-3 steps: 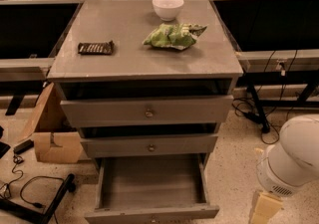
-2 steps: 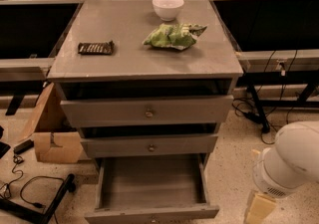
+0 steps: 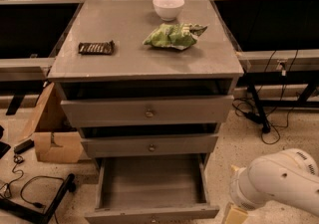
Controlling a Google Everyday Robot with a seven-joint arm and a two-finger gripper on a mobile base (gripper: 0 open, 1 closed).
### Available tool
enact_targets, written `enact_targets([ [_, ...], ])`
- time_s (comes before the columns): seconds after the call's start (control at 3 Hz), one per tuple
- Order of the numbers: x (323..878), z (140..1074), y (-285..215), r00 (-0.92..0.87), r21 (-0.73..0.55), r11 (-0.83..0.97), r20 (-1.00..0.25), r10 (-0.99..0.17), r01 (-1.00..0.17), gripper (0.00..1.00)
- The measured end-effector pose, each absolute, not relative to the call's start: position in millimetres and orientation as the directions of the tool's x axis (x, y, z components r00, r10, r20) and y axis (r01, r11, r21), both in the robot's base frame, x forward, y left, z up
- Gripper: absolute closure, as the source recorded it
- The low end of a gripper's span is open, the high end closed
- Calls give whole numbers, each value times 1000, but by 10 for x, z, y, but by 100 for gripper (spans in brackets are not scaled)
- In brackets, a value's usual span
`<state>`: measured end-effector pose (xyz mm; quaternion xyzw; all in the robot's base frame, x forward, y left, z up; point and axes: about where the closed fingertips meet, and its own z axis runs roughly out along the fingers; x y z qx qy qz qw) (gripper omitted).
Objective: Close bottom drawer
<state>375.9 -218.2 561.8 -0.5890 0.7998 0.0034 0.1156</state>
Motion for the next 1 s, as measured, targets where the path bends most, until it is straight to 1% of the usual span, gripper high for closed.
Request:
enact_targets([
  [0.67, 3861, 4514, -2006, -280, -94, 321, -304, -911, -942, 0],
  [1.0, 3975, 4018, -1974, -295, -54, 331, -335, -895, -942, 0],
])
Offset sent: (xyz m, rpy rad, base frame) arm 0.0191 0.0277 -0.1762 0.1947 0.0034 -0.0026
